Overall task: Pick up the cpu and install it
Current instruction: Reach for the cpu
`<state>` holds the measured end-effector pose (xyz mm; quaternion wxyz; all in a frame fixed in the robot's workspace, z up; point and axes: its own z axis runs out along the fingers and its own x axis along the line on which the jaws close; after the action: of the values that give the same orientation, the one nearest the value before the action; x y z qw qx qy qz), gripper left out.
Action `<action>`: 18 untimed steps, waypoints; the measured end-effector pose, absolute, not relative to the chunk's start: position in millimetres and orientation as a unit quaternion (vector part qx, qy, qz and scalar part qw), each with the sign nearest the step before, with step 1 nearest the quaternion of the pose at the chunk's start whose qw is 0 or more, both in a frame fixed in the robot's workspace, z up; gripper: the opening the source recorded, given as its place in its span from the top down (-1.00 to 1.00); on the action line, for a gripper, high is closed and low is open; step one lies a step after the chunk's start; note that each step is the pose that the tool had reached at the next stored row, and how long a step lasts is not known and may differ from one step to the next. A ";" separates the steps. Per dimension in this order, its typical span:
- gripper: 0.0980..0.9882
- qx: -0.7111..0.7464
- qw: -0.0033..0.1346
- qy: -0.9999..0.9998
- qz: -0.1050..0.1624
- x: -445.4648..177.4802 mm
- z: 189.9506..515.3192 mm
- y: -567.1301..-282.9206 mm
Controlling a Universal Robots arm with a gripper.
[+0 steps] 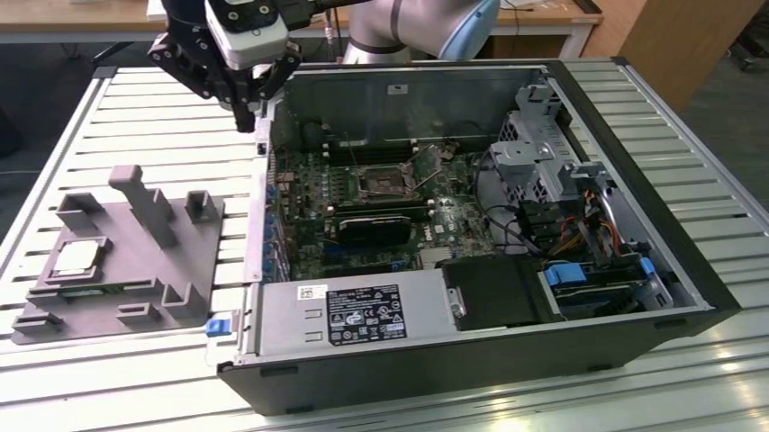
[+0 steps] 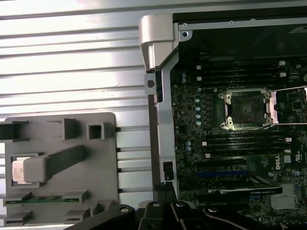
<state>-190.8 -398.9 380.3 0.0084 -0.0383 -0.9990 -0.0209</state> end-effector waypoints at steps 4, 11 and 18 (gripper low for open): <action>0.98 -0.038 0.009 -0.999 -0.021 -192.2 380.1 -398.9; 0.98 -0.038 0.010 -0.999 -0.021 -194.8 379.6 -398.9; 0.98 -0.038 0.010 -0.999 -0.021 -197.7 379.1 -398.9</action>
<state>-197.7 -398.9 379.1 0.0102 -0.0383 -0.9990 -0.0208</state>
